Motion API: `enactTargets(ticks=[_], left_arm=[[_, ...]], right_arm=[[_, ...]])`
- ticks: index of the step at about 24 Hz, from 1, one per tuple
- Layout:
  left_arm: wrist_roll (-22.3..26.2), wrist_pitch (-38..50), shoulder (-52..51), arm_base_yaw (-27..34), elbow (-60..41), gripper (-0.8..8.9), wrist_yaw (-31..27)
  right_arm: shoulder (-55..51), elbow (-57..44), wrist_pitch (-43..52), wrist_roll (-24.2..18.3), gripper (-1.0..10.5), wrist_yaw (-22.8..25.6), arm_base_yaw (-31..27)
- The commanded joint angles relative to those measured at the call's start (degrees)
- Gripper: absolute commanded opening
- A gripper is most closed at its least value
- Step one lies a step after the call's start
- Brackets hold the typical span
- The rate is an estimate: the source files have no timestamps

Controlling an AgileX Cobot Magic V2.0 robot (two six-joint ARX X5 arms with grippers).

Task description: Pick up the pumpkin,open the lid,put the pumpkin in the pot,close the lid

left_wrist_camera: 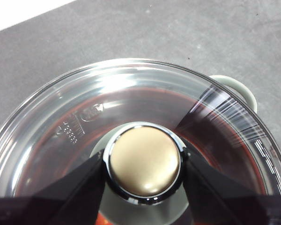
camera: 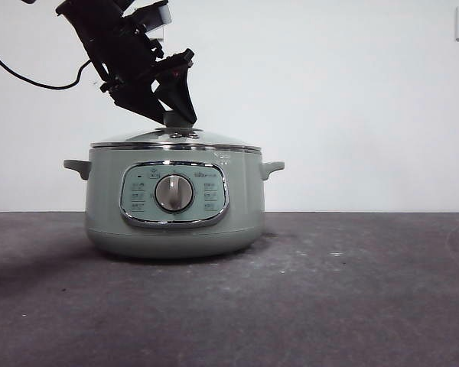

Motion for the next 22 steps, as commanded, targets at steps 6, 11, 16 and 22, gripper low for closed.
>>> enactTargets(ticks=[6, 11, 16, 22], left_arm=[[-0.22, -4.31, 1.9, -0.7, -1.51, 5.67, 0.72], [-0.24, -4.37, 1.42, -0.68, -1.51, 6.29, 0.72], [-0.24, -4.26, 0.24, -0.66, -1.38, 6.29, 0.72], [-0.48, -5.7, -1.62, -0.66, 0.44, 6.3, 0.74]], right_arm=[[-0.11, -0.13, 0.26, -0.33, 6.9, 0.13, 0.11], [-0.11, -0.13, -0.5, -0.28, 6.9, 0.15, 0.11], [-0.11, -0.15, -0.55, -0.15, 6.9, 0.13, 0.11], [-0.11, -0.13, -1.16, -0.09, 6.9, 0.13, 0.11]])
